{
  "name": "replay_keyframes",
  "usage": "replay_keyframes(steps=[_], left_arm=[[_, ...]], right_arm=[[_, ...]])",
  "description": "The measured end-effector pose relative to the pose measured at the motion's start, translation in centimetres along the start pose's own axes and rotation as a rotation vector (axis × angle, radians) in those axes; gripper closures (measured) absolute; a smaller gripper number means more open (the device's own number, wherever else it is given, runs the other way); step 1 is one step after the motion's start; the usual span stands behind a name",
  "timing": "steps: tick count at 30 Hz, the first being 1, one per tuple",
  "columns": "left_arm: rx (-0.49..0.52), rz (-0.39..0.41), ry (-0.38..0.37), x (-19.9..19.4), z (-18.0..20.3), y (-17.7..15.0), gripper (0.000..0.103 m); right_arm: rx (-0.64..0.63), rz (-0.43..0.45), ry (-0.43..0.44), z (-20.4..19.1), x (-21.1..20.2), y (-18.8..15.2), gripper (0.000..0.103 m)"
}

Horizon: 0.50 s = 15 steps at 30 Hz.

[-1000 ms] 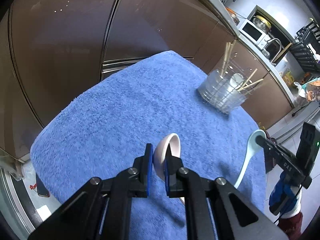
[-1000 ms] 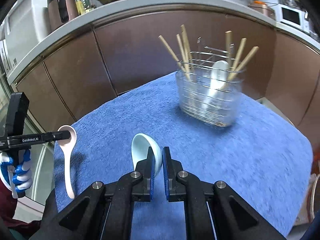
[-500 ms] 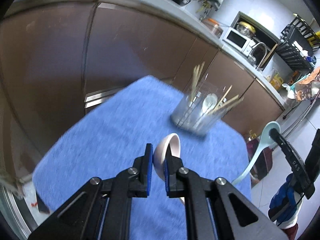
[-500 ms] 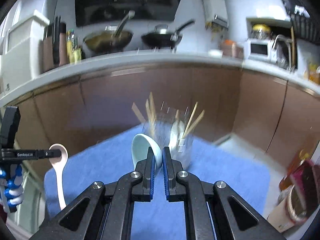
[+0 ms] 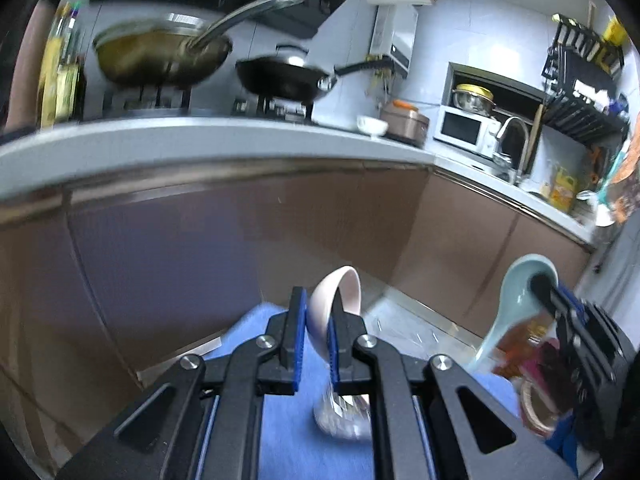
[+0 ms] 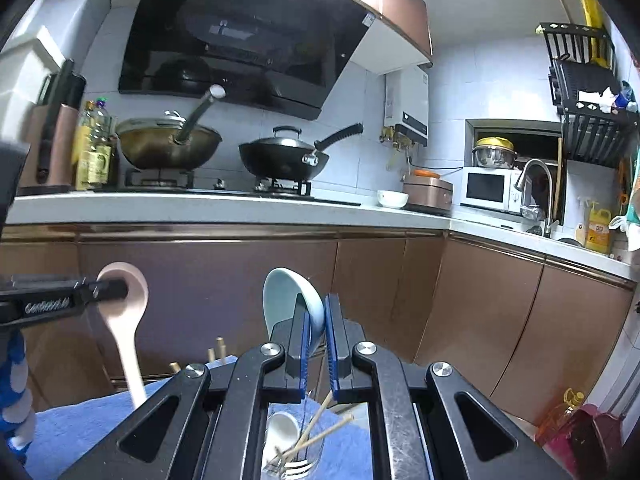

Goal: Organize utensils
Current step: 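Carry the white spoon with the right tool over the holder while the left tool carries the pink spoon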

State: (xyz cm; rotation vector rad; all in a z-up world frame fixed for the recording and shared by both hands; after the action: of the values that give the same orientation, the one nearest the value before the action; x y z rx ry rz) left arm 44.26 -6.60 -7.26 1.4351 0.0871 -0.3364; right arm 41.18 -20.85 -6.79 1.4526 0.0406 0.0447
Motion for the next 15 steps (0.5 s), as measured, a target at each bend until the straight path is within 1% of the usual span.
replay_keyframes(steps=[2,5,8,15], left_arm=[[0.037,0.029,0.026,1.9,1.0,0.2,0.094],[0.092,0.048,0.055,4.3,2.7,-0.6,0.094],[0.119,0.047,0.051,6.0,3.7,-2.1,0.094],[0.186,0.07,0.06,7.6,5.6,-4.9,0.094]], right_arm=[[-0.01,-0.012,-0.001,0.1,1.5,-1.1,0.095],[-0.009,-0.03,0.005,0.3,2.8,-2.4,0.095],[-0.019,-0.044,0.001,0.7,3.6,-3.5,0.095],[0.003,-0.072,0.009,1.0,4.8,-6.2,0.095]])
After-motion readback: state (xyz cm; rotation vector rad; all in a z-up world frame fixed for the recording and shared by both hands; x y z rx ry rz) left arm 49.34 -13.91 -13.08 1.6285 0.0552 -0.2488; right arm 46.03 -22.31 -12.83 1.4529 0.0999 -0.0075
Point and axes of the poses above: each gripper's, at about its wrist camera, not at the fingertips, and x roughly the way its jaws point, z to its right, y to its top, the point moved 9 cm from there along x, roughly the way its jaws point, and after that the axes turned 9 degrees about z, right-handed, at the moved point
